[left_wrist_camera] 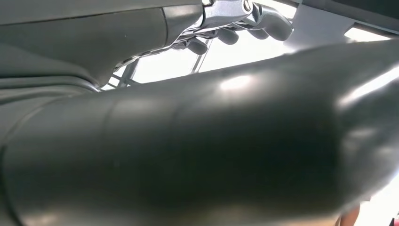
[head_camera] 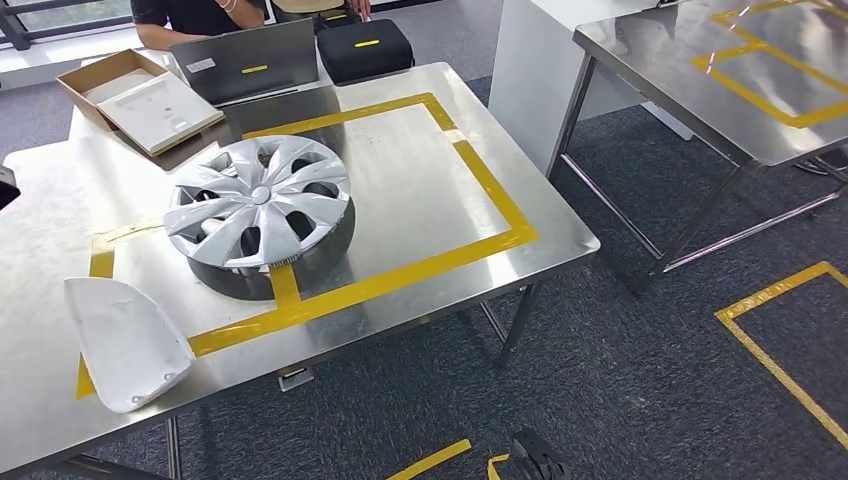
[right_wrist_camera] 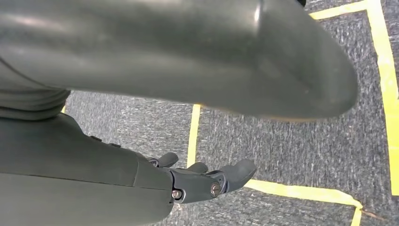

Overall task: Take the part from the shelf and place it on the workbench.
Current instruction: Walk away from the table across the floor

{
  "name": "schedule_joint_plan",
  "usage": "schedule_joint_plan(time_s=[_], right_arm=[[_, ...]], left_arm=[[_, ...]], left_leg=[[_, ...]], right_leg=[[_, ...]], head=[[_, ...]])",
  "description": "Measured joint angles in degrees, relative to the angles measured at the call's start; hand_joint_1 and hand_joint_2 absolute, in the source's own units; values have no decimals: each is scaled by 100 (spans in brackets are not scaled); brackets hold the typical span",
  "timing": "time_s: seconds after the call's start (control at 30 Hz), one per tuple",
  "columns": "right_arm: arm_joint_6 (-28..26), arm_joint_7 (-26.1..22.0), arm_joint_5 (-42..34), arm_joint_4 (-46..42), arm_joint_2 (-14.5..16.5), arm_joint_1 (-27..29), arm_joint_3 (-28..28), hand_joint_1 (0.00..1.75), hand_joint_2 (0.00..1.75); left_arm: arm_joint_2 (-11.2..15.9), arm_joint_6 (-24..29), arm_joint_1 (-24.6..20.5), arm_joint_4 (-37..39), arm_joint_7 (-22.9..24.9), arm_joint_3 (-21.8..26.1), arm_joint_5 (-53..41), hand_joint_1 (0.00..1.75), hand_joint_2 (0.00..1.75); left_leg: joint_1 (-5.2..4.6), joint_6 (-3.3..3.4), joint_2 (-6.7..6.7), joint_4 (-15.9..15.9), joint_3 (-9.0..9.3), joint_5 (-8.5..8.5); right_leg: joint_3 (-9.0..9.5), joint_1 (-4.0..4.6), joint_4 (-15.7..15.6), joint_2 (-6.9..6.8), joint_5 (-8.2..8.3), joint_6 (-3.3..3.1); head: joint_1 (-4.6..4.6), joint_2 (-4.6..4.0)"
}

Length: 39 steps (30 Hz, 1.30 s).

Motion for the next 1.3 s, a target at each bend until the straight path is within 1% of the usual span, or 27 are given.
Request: schedule_joint_plan(time_s=[0.07,0.13,0.17,0.23,0.3,0.33,0.37,0.4,0.43,0.47,0.5,0.53,0.63,0.67,0.73,0.8,0.83,0.87,0.9,0.93,1.0,1.03,1.1,1.17,1.2,1.23,1.3], right_arm=[[0,1,4,0,4,0,0,0,0],[0,1,-7,-1,5,-4,-1,0,0],[1,0,-16,-1,4,-6,0,0,0],[5,-2,-29,-1,1,-5,0,0,0],[9,1,-33,-1,-1,7,-1,0,0],[9,2,-33,-1,-1,15,-1,0,0],[9,2,-33,-1,-2,20,-1,0,0],[9,1,-32,-2,-3,21,-1,0,0],[9,1,-32,-1,-5,21,-1,0,0],[9,0,-31,-1,-5,19,-1,0,0],[9,-1,-29,-1,-7,19,-1,0,0],[4,0,-26,0,-7,20,-1,0,0],[-7,-3,-15,0,-7,5,-1,0,0],[-7,-5,-14,0,-7,-2,-1,0,0],[-7,-7,-12,0,-7,-5,-1,0,0],[-7,-13,-1,0,-10,0,-1,0,0],[-7,-21,7,0,-13,2,-1,0,0],[-7,-33,17,0,-18,4,-1,0,0],[-7,-50,26,0,-22,7,-1,0,0],[-7,-68,33,0,-26,10,-1,0,0],[-8,-97,45,0,-28,15,-1,0,0],[-8,-103,51,0,-31,17,-1,0,0],[-10,-108,68,0,-40,23,-1,0,0],[-9,-108,83,0,-47,29,-1,0,0],[6,-107,89,1,-49,32,-1,0,0],[25,-105,91,1,-51,33,-1,0,0],[65,-97,85,2,-56,23,-1,0,0]], left_arm=[[16,-1,4,-43,10,2,-2,0,0],[16,-7,4,-84,16,4,-11,0,0],[5,-11,0,-102,17,4,-19,0,0],[-24,-28,-2,-122,17,5,-28,0,0],[-52,-40,21,-125,13,5,-29,0,0],[-64,-42,41,-125,10,5,-29,0,0],[-73,-41,60,-128,8,5,-29,0,0],[-76,-41,74,-135,7,5,-28,0,0],[-77,-41,81,-148,8,5,-28,0,0],[-75,-40,83,-168,9,5,-26,0,0],[-68,-39,84,-187,13,7,-25,0,0],[-61,-38,84,-205,15,8,-23,0,0],[-22,-35,91,-240,17,13,-26,0,0],[4,-34,93,-246,18,15,-28,0,0],[63,-37,94,-247,17,24,-27,0,0],[111,-43,108,-247,4,31,-9,0,0],[136,-46,125,-248,-5,31,11,0,0],[164,-47,145,-248,-17,31,36,0,0],[199,-47,160,-251,-29,31,64,0,0],[234,-47,168,-260,-39,31,94,0,0],[320,-47,161,-308,-64,32,154,0,0],[360,-47,153,-334,-75,33,184,0,0],[441,-46,141,-365,-89,33,243,0,0],[505,-45,139,-376,-95,33,293,0,0],[524,-45,142,-385,-97,33,310,0,0],[534,-48,143,-391,-99,33,319,0,0],[544,-74,142,-399,-82,31,331,0,0]], left_leg=[[-14,24,-1,5,-1,-12],[10,62,4,-48,34,13],[30,83,11,-87,59,36],[63,118,30,-142,92,72],[72,129,35,-143,80,76],[79,125,34,-135,74,74],[94,112,33,-120,65,70],[116,89,33,-94,55,61],[139,53,32,-54,39,44],[154,3,28,-7,10,27],[161,-48,20,36,-18,15],[158,-101,9,72,-47,13],[168,-242,-16,92,-98,47],[179,-274,-11,137,-129,-8],[187,-304,4,530,-291,-343],[180,-307,7,1227,-530,-771],[175,-299,7,1481,-589,-882],[169,-279,7,1567,-563,-895],[157,-246,7,1447,-434,-817],[133,-194,7,1134,-200,-688],[67,-88,23,403,282,-545],[32,-61,34,165,426,-507],[-13,-51,53,52,456,-447],[6,1,69,-24,408,-343],[23,36,79,-60,381,-273],[44,66,89,-90,338,-196],[47,100,91,-95,192,-58]], right_leg=[[6,-13,-10,-2,-3,25],[26,-9,-9,-3,-20,63],[4,-5,61,-2,-78,84],[-216,-17,529,2,-350,124],[-600,-43,1246,1,-636,165],[-730,-61,1463,1,-655,186],[-767,-84,1482,0,-560,212],[-699,-112,1288,-3,-374,240],[-550,-146,940,-10,-157,274],[-389,-160,609,-3,-5,295],[-287,-164,384,14,99,283],[-238,-159,257,33,119,249],[-301,-140,240,59,124,70],[-323,-139,239,57,156,15],[-381,-131,224,51,224,-79],[-467,-99,224,47,292,-131],[-516,-77,226,45,329,-146],[-566,-53,227,44,368,-157],[-615,-31,228,44,408,-164],[-660,-10,228,46,450,-166],[-722,5,218,47,535,-148],[-734,1,208,44,574,-123],[-732,-21,173,36,651,-51],[-756,-25,170,33,668,18],[-797,-23,248,31,558,45],[-868,-21,430,29,351,65],[-1051,-33,1086,22,-200,102]], head=[[-1,0],[-1,0],[3,0],[20,0],[35,0],[36,0],[36,0],[37,0],[37,0],[43,0],[47,0],[52,0],[56,0],[54,0],[50,0],[48,0],[49,0],[49,0],[49,0],[50,0],[57,0],[59,0],[58,0],[54,0],[61,0],[72,0],[92,0]])
